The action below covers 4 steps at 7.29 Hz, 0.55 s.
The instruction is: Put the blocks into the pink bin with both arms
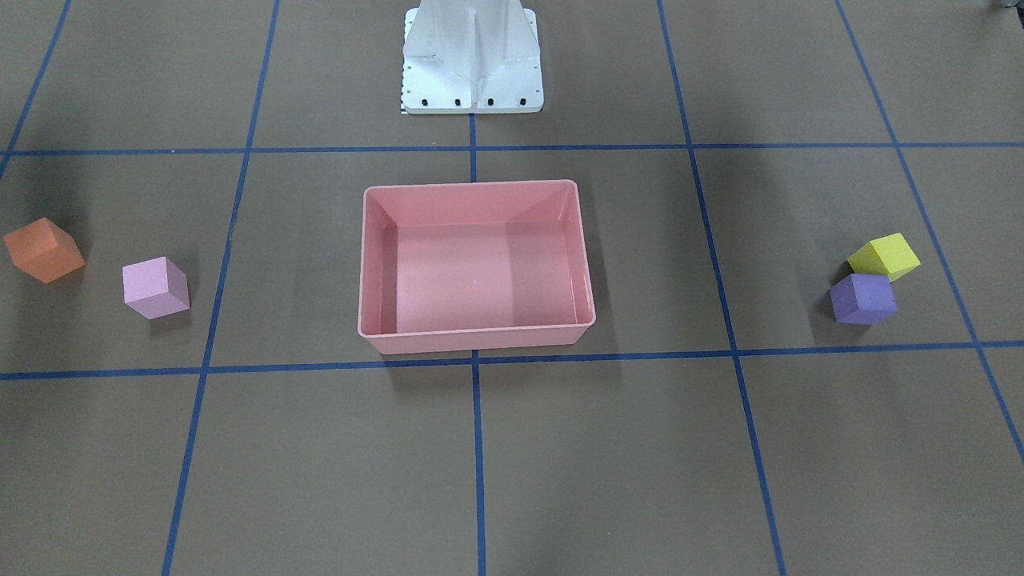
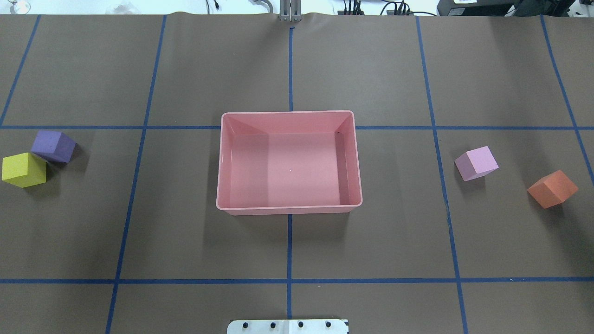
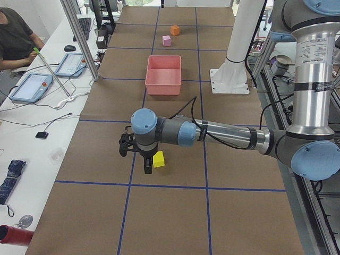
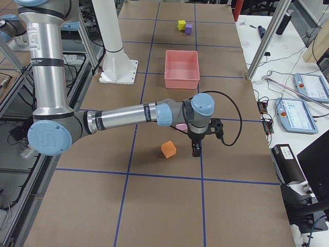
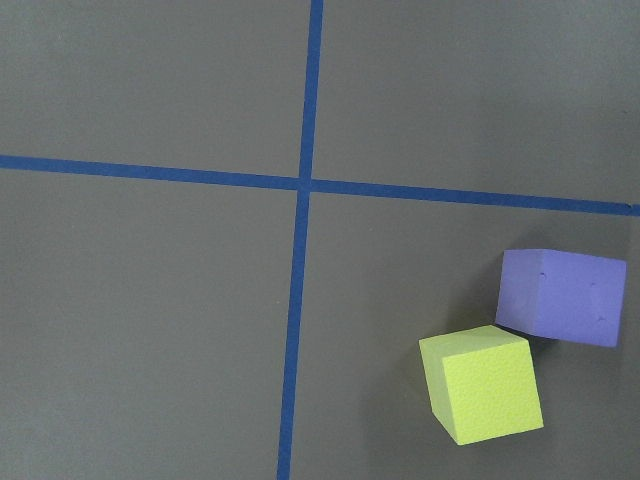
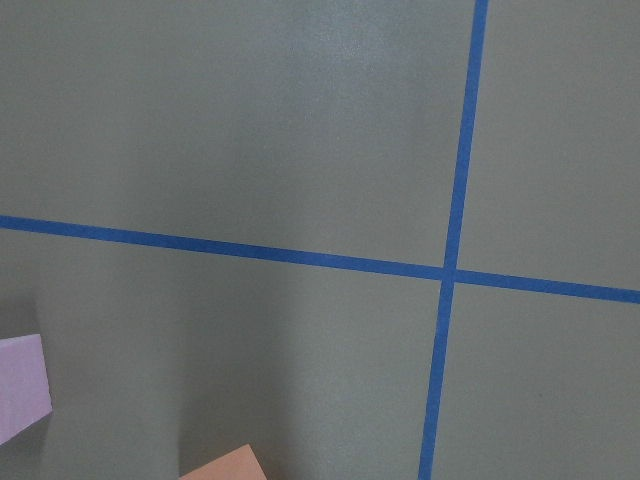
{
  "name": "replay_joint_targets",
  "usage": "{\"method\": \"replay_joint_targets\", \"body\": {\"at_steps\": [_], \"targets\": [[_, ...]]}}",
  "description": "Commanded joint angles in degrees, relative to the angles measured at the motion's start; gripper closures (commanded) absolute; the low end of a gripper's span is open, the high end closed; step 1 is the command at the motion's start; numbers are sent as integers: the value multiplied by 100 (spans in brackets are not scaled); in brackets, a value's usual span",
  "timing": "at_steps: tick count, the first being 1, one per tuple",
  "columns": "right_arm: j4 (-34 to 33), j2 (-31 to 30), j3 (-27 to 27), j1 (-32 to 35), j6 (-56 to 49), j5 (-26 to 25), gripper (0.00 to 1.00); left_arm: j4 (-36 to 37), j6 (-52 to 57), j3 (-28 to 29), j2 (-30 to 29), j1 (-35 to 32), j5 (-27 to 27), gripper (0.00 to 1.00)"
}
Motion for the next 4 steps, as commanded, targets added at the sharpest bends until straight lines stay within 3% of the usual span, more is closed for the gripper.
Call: {"method": "replay_joint_targets", "body": {"at_steps": [1, 4], "targets": [[26, -63, 1, -13, 2, 42, 0, -16, 35, -255, 253, -6, 19, 0], [131, -63, -9, -154, -50, 24, 0, -52, -69, -194, 186, 21, 45, 0]]}}
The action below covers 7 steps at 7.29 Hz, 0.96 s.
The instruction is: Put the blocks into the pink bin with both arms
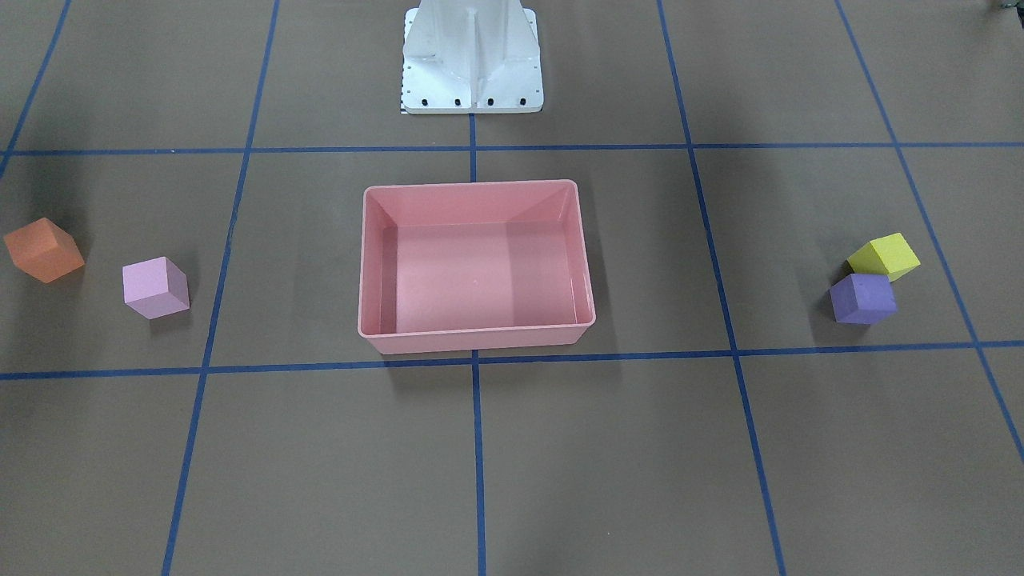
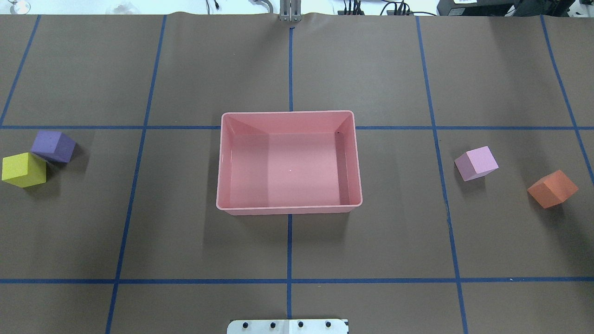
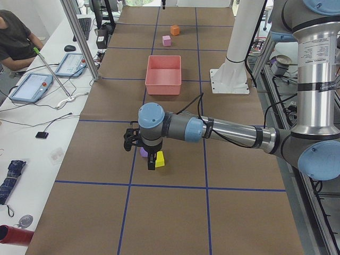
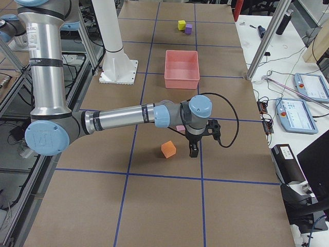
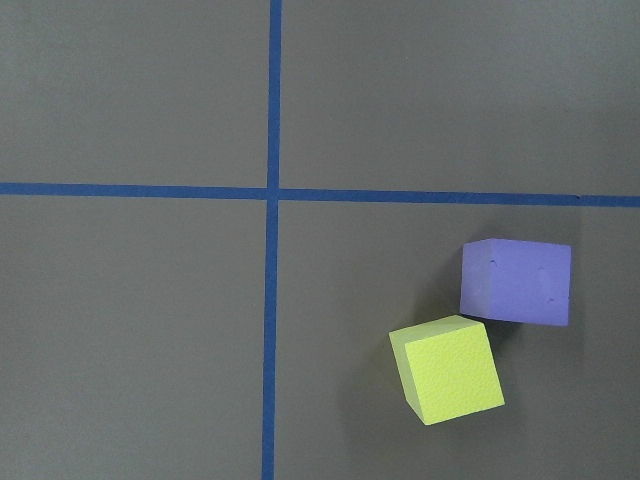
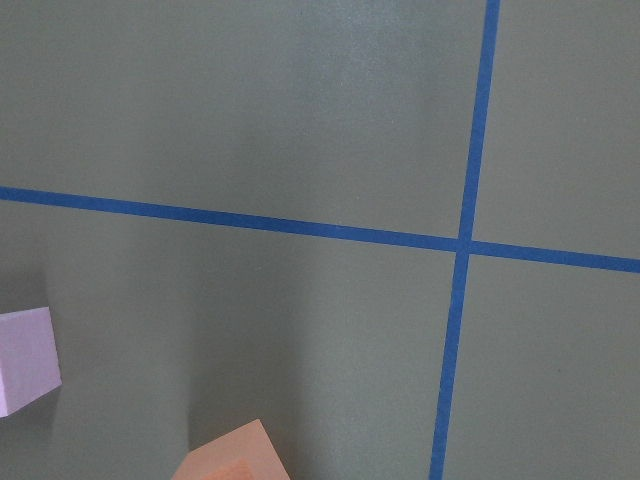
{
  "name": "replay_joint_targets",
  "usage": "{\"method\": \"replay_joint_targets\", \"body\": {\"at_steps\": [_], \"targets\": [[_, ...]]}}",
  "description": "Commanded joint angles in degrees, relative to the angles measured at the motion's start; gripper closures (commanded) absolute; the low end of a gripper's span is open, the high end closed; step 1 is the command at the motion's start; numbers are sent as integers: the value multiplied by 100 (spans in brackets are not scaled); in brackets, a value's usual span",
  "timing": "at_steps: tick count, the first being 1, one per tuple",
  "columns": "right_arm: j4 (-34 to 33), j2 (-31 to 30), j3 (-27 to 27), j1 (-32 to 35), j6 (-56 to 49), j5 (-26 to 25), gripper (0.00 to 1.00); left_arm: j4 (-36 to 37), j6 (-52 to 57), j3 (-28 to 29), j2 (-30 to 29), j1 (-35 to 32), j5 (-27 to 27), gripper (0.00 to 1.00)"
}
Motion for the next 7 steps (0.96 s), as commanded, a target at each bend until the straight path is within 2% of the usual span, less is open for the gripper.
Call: {"method": "replay_joint_targets", "body": {"at_steps": [1, 4, 5, 6, 7], "targets": [[243, -45, -21, -43, 37, 3, 0, -44, -170, 49, 0, 18, -17, 0], [280, -107, 22, -43, 38, 108, 0, -824, -493, 383, 62, 123, -26, 0], [280, -115, 5, -112, 47, 239, 0, -957, -1305, 384, 1, 620, 17, 0], [280, -116, 14, -130, 47, 240, 0, -1567, -2027, 471, -17, 1016, 61, 1], [280, -133, -21, -165, 38, 240, 0, -1860, -2652, 506, -18, 1542, 384, 1]]}}
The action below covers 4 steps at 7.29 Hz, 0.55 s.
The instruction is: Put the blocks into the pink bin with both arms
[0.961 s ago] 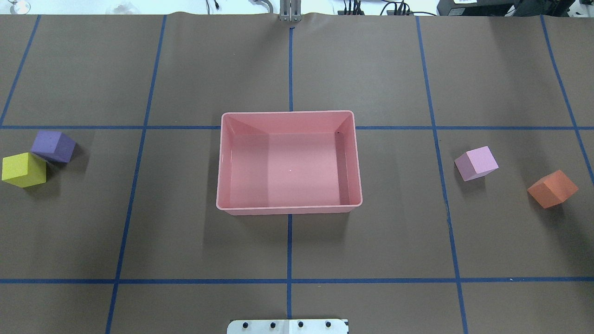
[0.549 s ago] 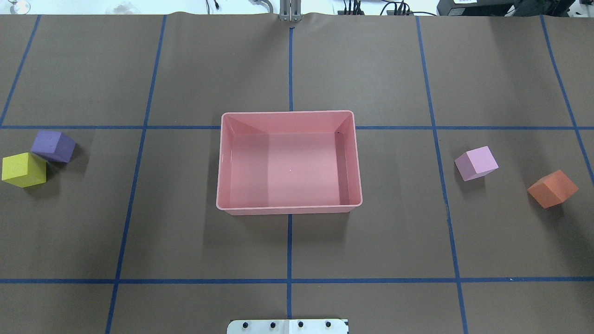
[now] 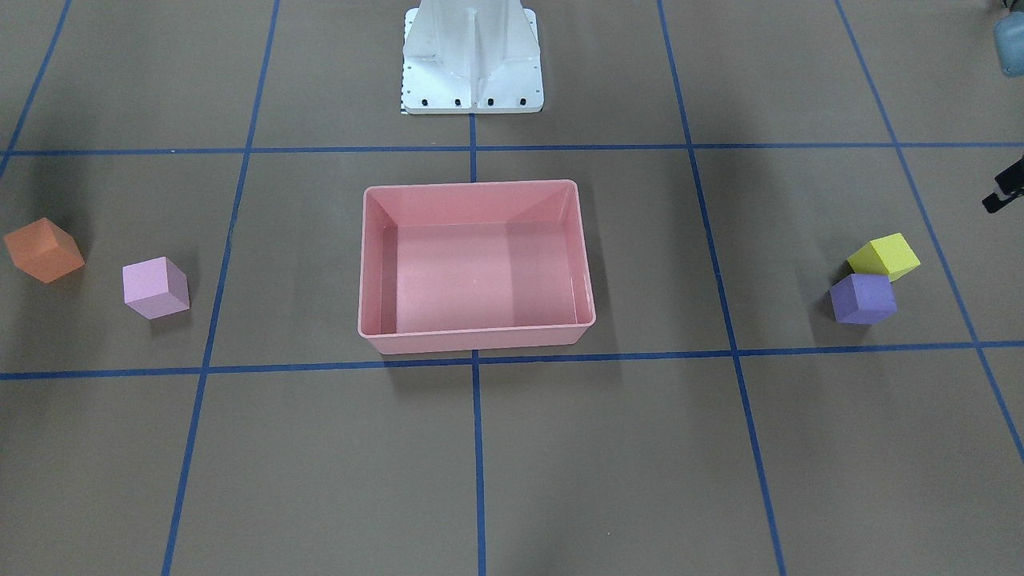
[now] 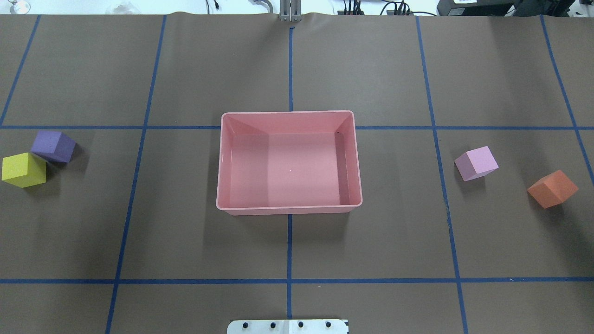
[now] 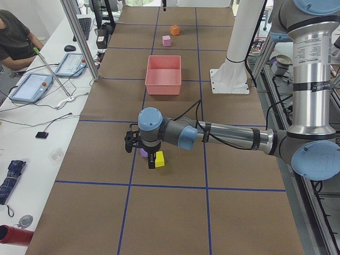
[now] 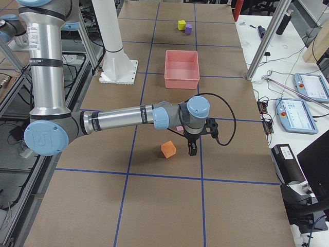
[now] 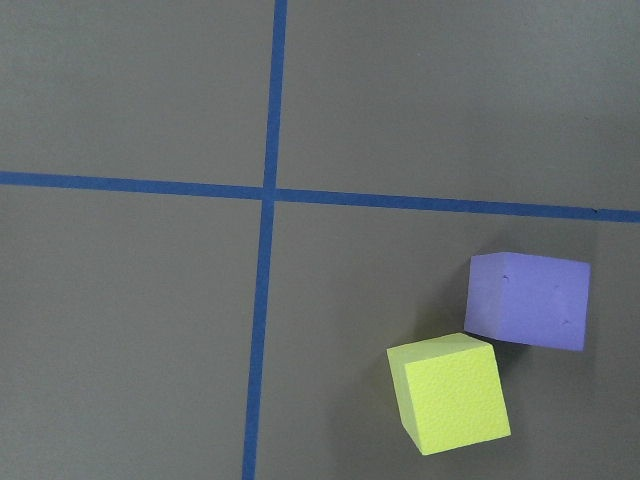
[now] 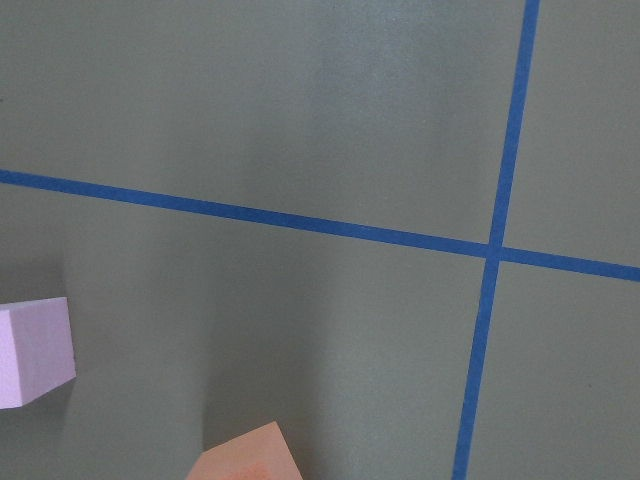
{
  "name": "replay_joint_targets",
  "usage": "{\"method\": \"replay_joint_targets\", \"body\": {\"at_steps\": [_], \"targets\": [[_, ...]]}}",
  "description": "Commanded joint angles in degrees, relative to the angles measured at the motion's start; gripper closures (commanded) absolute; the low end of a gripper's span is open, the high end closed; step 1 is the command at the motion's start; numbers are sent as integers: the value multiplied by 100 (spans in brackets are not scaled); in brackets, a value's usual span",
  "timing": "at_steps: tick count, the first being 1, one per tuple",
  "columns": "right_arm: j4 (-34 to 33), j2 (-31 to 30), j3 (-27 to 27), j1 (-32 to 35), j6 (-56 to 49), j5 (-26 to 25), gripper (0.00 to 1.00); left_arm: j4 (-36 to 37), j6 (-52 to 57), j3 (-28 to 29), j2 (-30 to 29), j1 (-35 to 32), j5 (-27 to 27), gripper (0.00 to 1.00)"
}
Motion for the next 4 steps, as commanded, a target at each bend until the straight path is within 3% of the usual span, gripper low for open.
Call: {"method": "replay_joint_targets", "body": {"at_steps": [1, 4], "targets": [[1, -14, -42, -58, -6, 19, 0, -608, -1523, 78, 22, 1038, 428, 0], [-8, -23, -34, -120, 3, 27, 0, -1144, -1661, 762, -48, 1288, 457, 0]]}}
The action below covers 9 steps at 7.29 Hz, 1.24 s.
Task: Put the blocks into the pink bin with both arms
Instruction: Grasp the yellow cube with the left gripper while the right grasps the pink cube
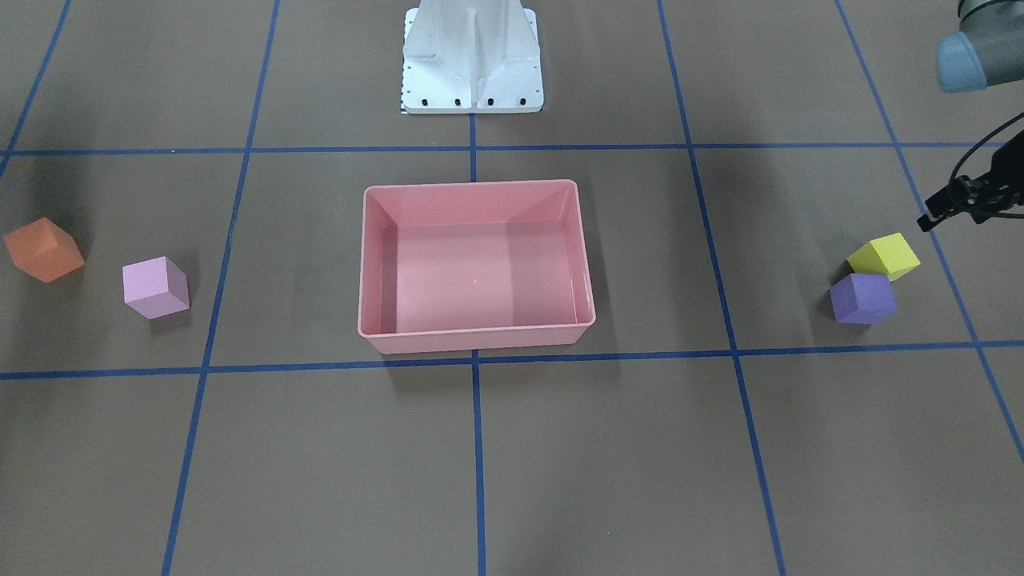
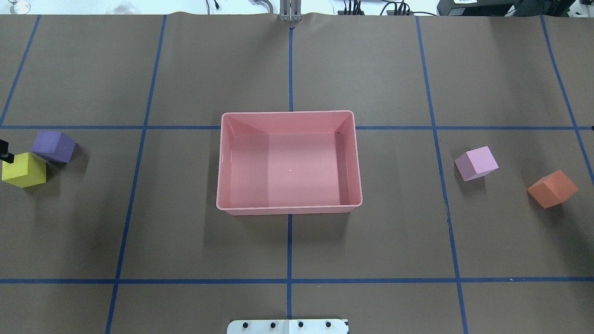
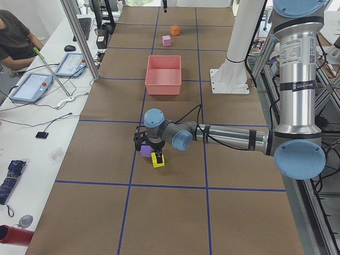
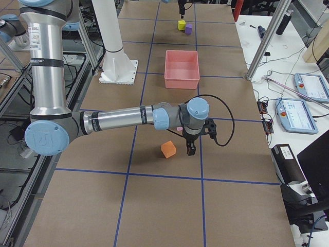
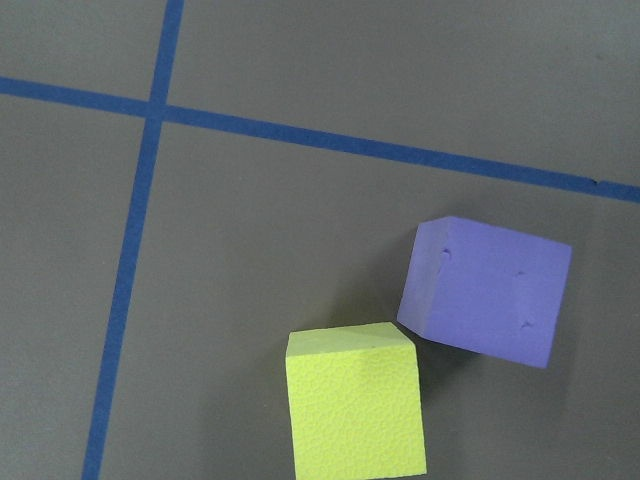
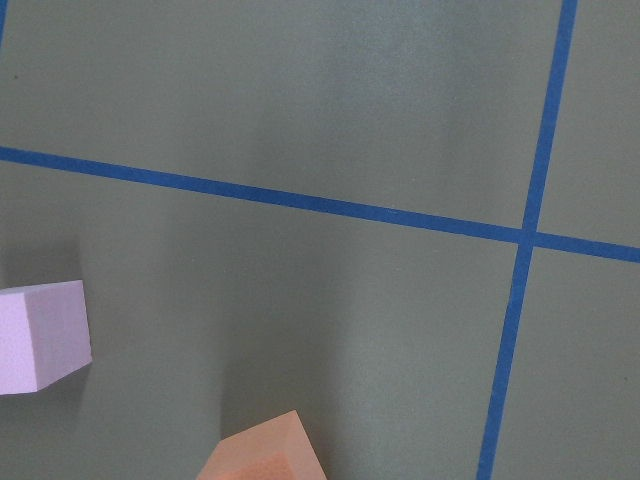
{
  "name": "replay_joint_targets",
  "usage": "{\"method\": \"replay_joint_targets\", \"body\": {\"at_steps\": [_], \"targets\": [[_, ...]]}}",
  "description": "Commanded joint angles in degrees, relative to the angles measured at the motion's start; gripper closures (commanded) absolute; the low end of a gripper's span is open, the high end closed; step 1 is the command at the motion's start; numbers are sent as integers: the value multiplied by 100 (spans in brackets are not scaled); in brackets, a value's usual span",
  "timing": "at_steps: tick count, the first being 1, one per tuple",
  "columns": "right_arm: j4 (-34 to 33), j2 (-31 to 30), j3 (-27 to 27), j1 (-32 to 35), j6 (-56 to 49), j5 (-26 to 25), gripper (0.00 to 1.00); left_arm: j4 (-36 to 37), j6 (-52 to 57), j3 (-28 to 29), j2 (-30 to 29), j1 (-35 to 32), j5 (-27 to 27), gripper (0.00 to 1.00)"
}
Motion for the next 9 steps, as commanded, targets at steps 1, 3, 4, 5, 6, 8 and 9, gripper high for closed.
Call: {"method": "replay_joint_targets", "body": {"at_steps": [1, 3, 4, 5, 6, 8, 9], "targets": [[-1, -2, 5, -64, 3, 3, 0, -292, -177, 400, -173, 236, 21, 0], [7, -11, 23, -73, 3, 73, 0, -336, -213, 533, -288, 290, 21, 0], [7, -11, 14, -73, 3, 74, 0, -389, -213, 673, -315, 359, 21, 0], [7, -11, 14, -90, 3, 74, 0, -581, -222, 831, -376, 395, 21, 0], [7, -11, 6, -160, 3, 65, 0, -913, -222, 1085, -420, 404, 21, 10], [16, 15, 23, -563, 578, 30, 0, -1111, -274, 1132, -568, 395, -48, 100], [225, 24, 40, -783, 1036, 21, 0, -962, -675, 905, -718, 395, -214, 100]]}}
